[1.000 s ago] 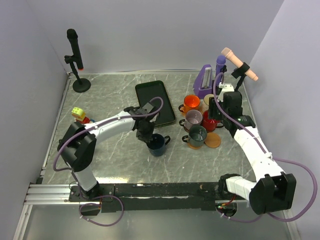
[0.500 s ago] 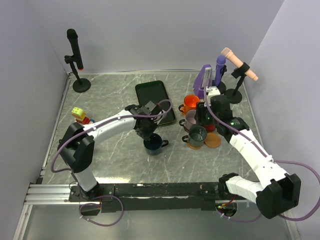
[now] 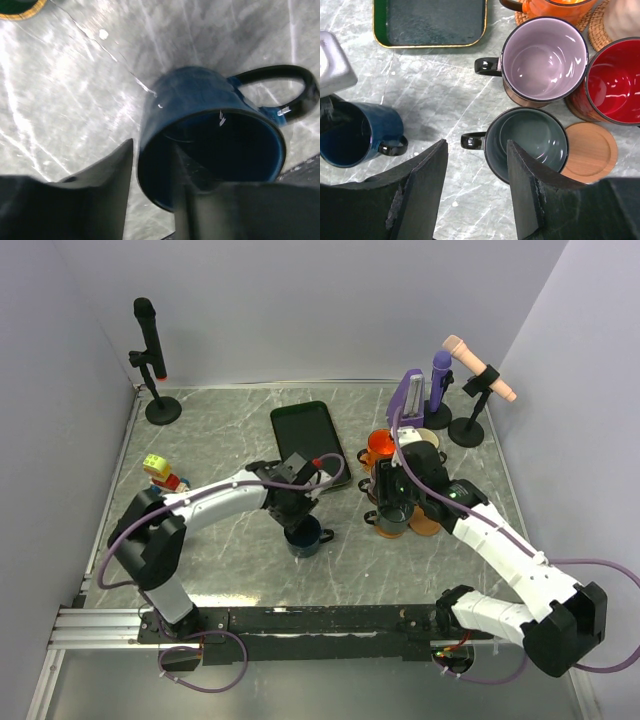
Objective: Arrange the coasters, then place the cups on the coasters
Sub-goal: Pick up the cup at the center of the board.
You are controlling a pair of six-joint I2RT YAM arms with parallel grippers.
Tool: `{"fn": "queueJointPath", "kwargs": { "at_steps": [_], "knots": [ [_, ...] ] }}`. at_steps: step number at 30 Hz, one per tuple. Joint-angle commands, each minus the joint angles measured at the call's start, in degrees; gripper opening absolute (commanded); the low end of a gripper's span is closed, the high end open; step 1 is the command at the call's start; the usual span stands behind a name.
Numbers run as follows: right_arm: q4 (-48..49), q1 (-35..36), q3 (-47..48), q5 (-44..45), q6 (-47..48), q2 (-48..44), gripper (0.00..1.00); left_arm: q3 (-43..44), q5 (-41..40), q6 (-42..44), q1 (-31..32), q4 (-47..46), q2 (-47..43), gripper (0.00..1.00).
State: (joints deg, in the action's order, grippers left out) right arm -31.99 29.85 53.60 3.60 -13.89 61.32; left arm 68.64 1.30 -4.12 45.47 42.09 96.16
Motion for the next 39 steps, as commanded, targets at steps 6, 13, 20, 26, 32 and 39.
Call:
{"fn": "queueJointPath", "kwargs": {
  "at_steps": [6, 13, 20, 26, 32, 39],
  "knots": [
    [1.58, 1.09, 2.30, -3.15, 1.67, -4.45, 0.58, -9.84, 3.36, -6.42, 0.23, -15.35, -14.67, 0.78],
    [6.05, 1.18, -0.16, -11.31, 2.73, -7.00, 0.57, -12.04, 1.16, -10.12, -0.12, -23.88, -25.40, 0.95],
    [5.98, 3.28, 2.37, -13.79, 1.06, -1.83, 0.54, -7.21, 2.48, -11.52, -16.53, -27.40, -27.60, 0.99],
    [3.96, 12.68, 9.66, -7.83, 1.84, 9.23, 0.54, -5.45, 10.47, -12.68, -32.19, -30.40, -28.57, 0.99],
    [4.39, 18.05, 14.42, -4.56, 3.95, 20.49, 0.55, -6.67, 9.86, -10.29, -33.61, -29.60, -28.30, 0.99],
    [4.83, 21.30, 17.06, -3.77, 7.47, 30.87, 0.53, -10.11, 7.94, -10.21, -33.61, -31.99, -30.33, 0.99]
  ]
}}
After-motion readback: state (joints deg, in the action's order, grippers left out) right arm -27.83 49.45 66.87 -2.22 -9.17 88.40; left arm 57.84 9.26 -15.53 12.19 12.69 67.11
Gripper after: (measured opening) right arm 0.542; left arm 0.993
